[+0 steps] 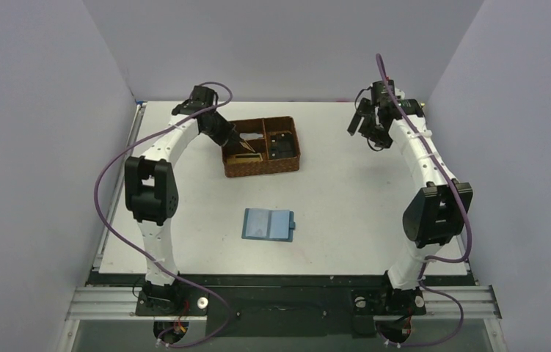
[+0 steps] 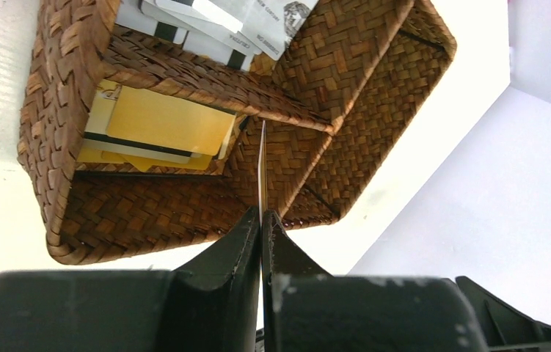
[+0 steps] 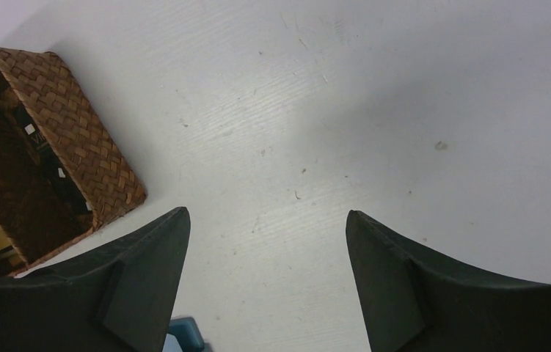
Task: Take the credit cards out of the card holder
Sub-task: Place the credit card in the storage box.
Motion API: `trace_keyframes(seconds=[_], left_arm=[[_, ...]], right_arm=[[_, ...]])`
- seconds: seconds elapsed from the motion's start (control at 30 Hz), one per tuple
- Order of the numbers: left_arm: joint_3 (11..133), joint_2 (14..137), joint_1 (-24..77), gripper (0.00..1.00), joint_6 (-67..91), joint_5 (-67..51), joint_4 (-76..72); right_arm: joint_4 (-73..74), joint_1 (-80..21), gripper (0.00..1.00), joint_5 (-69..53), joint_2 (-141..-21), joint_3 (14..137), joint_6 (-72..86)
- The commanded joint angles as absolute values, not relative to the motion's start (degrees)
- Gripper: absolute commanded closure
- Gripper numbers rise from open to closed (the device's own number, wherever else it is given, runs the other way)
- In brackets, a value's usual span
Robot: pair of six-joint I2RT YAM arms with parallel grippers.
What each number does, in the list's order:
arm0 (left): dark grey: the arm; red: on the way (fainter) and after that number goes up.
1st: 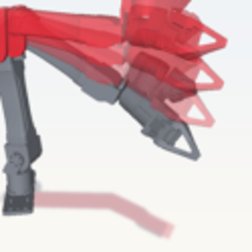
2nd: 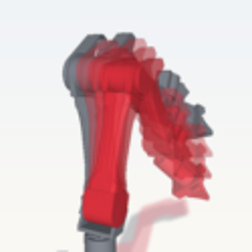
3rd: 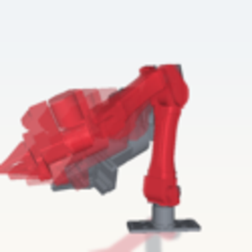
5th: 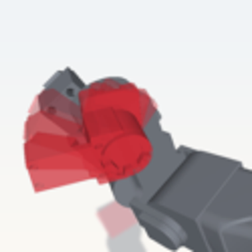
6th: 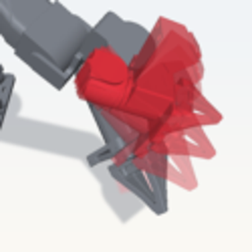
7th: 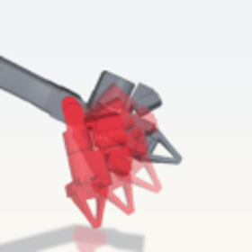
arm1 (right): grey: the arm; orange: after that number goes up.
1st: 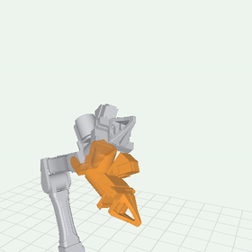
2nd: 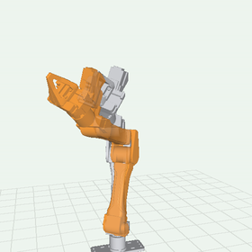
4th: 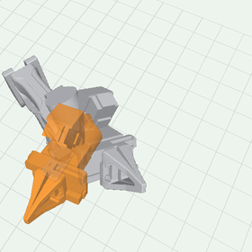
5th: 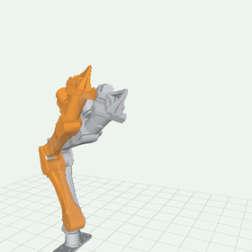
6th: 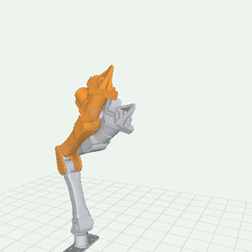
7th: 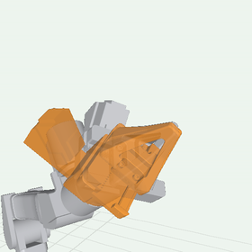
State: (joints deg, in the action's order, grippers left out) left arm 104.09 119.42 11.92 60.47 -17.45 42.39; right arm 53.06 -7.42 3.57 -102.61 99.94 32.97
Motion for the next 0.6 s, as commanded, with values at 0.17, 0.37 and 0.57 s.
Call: trace_keyframes(seconds=[0.17,0.37,0.57], left_arm=[[109.61,121.39,11.38,1.00,61.66,-19.75,47.64],[110.71,122.55,11.41,1.00,62.00,-19.50,49.89],[112.29,123.53,11.12,1.00,61.63,-19.49,52.03]], right_arm=[[60.17,-6.86,0.27,2.52,-106.26,105.42,32.63],[60.38,-6.64,0.28,3.19,-106.18,101.69,32.42],[60.35,-6.48,0.29,3.60,-106.28,99.89,32.26]])
